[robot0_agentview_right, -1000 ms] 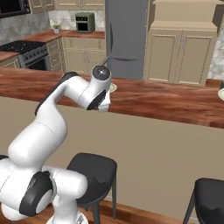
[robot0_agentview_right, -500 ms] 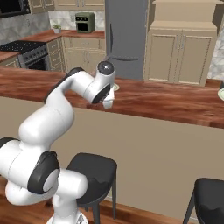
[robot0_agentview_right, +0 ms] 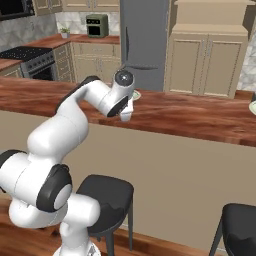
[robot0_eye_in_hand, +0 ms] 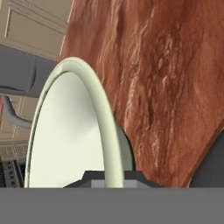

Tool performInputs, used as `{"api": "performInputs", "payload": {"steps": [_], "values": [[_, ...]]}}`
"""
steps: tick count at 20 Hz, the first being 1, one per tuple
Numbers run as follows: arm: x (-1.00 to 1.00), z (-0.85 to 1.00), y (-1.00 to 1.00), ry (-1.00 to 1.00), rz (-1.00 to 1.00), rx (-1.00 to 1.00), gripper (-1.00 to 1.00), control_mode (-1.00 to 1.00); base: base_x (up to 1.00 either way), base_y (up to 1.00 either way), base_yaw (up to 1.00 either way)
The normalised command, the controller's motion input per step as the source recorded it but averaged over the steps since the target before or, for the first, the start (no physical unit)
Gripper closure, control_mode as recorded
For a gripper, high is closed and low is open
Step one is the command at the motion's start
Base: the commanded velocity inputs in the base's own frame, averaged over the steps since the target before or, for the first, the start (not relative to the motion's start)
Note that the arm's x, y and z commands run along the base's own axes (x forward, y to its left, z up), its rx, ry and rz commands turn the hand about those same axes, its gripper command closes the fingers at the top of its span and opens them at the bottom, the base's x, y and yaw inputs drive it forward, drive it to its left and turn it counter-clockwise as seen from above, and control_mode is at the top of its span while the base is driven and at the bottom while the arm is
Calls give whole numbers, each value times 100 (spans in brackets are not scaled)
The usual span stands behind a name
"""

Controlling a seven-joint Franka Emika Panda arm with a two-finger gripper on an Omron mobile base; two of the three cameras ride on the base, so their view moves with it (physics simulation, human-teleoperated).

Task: Pick up the bowls from the cabinet and place each bowl in front of a stool on the dining counter.

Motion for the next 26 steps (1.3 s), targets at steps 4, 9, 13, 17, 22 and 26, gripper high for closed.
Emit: {"api": "performInputs", "payload": {"steps": [4, 9, 13, 17, 22, 26], "values": [[0, -16, 0, -16, 0, 0, 100, -100, 0, 0, 0], [0, -5, 1, -1, 0, 0, 100, -100, 0, 0, 0], [0, 0, 1, 0, 0, 0, 100, -100, 0, 0, 0], [0, 0, 0, 0, 0, 0, -100, -100, 0, 0, 0], [0, 0, 0, 0, 0, 0, -100, -100, 0, 0, 0], [0, 0, 0, 0, 0, 0, -100, -100, 0, 0, 0]]}}
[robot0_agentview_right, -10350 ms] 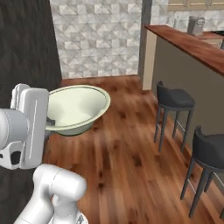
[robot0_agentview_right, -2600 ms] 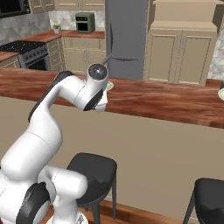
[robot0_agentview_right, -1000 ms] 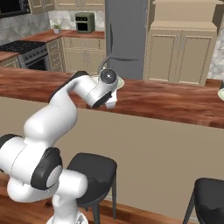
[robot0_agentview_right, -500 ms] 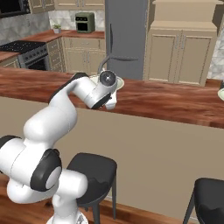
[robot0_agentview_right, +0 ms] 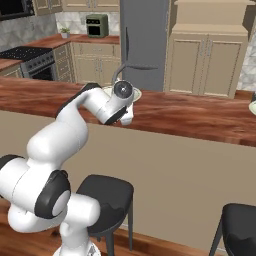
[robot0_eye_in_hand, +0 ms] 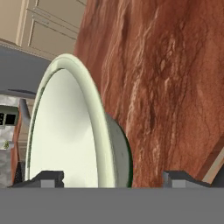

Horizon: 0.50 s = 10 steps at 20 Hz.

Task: Pick up the bowls from the cabinet and place each bowl in front of a stool on the dining counter.

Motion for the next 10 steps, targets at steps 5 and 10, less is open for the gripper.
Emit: {"api": "performInputs", "payload": {"steps": [5, 10], "values": [[0, 12, 0, 2, 0, -1, -100, -100, 0, 0, 0], [-51, 57, 0, 19, 0, -12, -100, -100, 0, 0, 0]]}}
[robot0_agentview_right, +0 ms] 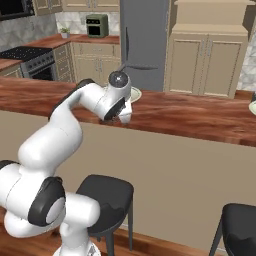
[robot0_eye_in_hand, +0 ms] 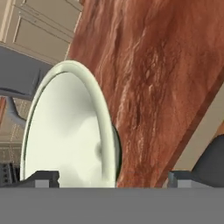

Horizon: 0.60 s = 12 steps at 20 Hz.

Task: Pick up the bowls from the cabinet and place each bowl in front of a stool on the dining counter.

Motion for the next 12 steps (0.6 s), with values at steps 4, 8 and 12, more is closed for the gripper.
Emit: {"api": "performInputs", "payload": {"steps": [4, 8, 12], "values": [[-95, 51, 0, 25, 0, -19, -100, -100, 0, 0, 0], [-100, 23, 0, 27, 1, -11, -100, -100, 0, 0, 0], [-100, 3, 0, 27, 12, -7, -100, -100, 0, 0, 0]]}}
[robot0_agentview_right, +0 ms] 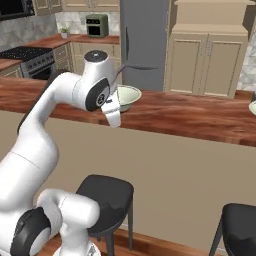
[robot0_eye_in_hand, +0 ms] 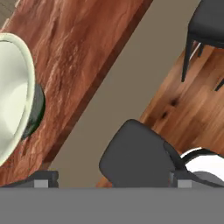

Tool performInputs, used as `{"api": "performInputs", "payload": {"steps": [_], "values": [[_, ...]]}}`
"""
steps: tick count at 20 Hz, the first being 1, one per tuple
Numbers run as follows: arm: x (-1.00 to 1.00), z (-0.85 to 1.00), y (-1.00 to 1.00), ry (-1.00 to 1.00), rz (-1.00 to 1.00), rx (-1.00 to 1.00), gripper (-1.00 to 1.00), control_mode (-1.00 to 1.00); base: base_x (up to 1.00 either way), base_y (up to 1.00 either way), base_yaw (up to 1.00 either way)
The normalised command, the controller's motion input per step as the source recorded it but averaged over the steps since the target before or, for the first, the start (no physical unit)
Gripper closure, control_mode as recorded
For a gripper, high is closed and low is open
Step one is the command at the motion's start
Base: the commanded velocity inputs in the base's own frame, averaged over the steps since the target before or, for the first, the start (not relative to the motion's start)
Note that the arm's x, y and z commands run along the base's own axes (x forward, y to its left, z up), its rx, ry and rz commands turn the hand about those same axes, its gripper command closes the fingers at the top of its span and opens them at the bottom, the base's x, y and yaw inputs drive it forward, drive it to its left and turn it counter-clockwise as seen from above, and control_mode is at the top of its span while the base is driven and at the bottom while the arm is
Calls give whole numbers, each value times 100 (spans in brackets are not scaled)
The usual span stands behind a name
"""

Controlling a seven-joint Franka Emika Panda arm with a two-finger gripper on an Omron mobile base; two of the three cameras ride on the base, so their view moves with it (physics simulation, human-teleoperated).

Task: Pick up the bowls from the cabinet and place each bowl in front of a stool on the dining counter.

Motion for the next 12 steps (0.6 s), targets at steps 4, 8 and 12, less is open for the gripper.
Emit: {"api": "performInputs", "payload": {"steps": [4, 8, 12], "values": [[-100, -6, 2, 19, 21, -9, -100, -100, 0, 0, 0], [-100, -11, 32, 22, 38, -6, -100, -100, 0, 0, 0], [-100, -41, 44, 6, 45, -7, -100, -100, 0, 0, 0]]}}
